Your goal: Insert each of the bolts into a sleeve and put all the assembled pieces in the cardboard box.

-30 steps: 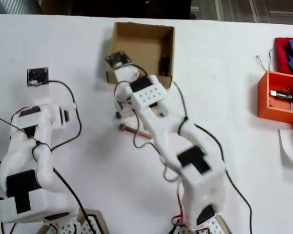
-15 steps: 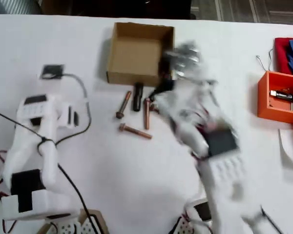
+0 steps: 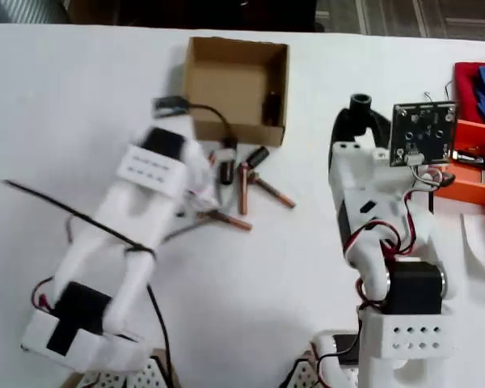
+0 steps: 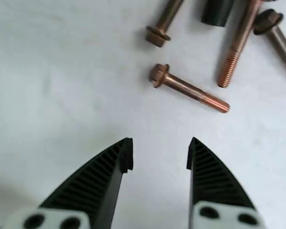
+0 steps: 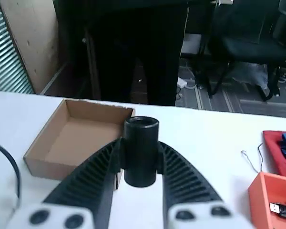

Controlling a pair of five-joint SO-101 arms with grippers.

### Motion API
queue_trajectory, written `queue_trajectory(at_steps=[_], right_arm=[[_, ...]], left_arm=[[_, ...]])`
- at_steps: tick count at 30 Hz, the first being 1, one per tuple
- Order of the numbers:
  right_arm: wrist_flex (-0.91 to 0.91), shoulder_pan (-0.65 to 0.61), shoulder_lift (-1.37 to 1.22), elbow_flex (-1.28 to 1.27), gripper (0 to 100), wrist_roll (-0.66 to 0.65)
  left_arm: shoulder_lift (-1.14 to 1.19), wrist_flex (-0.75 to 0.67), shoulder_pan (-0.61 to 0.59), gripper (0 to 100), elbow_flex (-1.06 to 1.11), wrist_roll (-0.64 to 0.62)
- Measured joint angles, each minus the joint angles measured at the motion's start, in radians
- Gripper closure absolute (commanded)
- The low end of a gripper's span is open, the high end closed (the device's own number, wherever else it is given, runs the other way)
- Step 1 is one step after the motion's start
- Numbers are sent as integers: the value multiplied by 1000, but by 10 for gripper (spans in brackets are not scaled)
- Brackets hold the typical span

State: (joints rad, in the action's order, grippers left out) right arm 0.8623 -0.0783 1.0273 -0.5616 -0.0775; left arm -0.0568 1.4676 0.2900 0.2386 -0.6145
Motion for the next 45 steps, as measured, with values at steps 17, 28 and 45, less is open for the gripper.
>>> queue_trajectory(at_steps=[17, 28, 45], right_arm=[[-92, 0, 0, -55, 977, 0], [-92, 0, 0, -58, 977, 3], [-92, 0, 0, -58, 977, 51]], left_arm=[[0, -442, 68, 793, 226, -568], [0, -715, 68, 793, 422, -586], [124, -713, 20, 793, 430, -591]])
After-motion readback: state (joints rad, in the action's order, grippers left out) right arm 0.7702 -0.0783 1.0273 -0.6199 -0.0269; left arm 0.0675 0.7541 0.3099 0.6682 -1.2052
